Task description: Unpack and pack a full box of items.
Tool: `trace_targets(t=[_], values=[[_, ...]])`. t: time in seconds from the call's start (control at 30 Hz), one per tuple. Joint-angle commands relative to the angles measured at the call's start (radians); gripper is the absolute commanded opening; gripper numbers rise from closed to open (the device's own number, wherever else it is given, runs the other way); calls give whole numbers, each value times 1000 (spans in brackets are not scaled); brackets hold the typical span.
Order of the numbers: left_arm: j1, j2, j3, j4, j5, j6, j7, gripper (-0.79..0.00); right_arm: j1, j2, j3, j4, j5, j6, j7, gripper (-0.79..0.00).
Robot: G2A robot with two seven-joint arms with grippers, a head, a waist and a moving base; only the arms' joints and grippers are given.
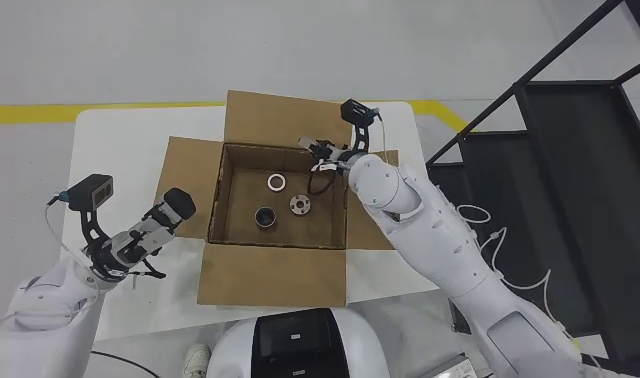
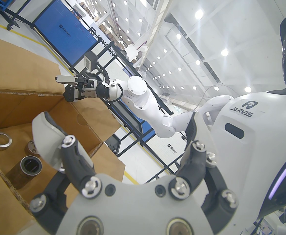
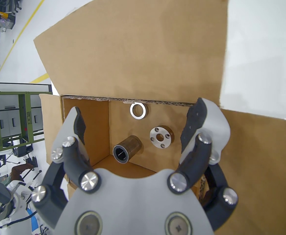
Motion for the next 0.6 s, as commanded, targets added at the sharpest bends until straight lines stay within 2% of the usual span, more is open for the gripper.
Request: trace_targets(t=[0.0,0.23,0.43,0.57], values=[[0,0,0,0,0,0,0,0,17,-7,-11,13,11,2,-5,0],[0,0,0,0,0,0,0,0,13,-10,40,-17,25,6,-57,0],[0,0,0,0,0,0,0,0,-16,4,117,-54,1,16,-39,0],[0,0,0,0,0,0,0,0,-7,7,130,-2,-14,20,-13,0]])
